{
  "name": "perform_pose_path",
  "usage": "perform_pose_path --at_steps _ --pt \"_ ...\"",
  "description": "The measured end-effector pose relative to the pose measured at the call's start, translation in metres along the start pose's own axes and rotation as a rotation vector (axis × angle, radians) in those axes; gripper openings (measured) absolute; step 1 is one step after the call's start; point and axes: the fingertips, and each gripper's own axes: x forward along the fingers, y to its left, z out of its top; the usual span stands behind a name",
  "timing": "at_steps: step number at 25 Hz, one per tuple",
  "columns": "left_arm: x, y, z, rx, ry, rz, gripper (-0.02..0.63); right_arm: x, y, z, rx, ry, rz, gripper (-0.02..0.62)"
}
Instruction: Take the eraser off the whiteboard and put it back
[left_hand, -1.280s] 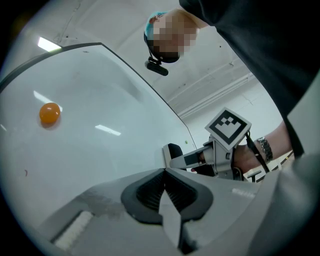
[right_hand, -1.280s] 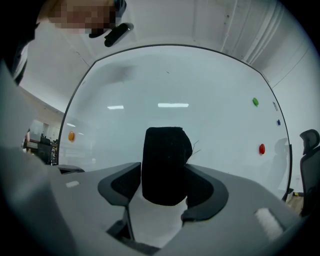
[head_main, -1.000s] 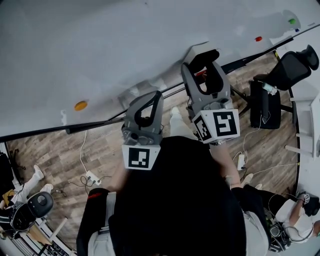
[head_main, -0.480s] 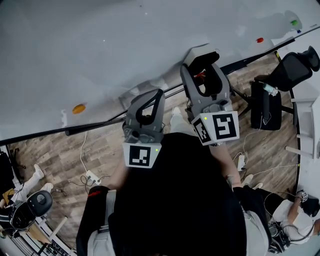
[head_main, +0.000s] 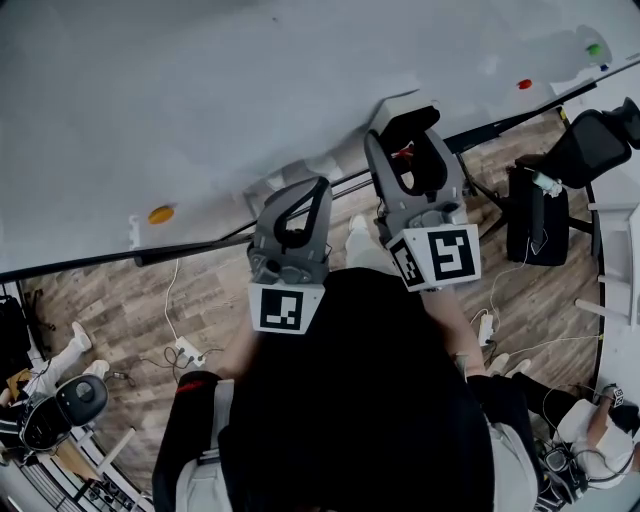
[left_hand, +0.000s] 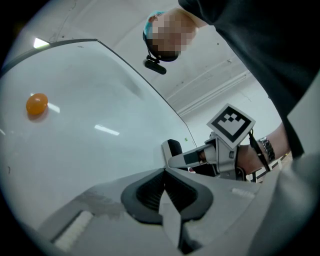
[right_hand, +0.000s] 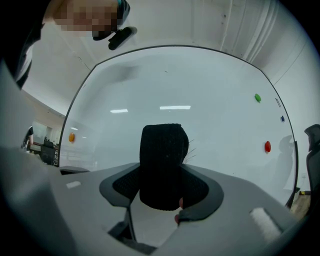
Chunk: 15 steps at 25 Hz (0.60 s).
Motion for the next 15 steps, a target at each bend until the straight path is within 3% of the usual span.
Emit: perform_pose_path --at_steps 15 --pt "-0.024 0.004 0.006 -0.006 0.015 0.042 0.003 -0.009 0.006 0.007 -0.016 0.006 0.012 0.225"
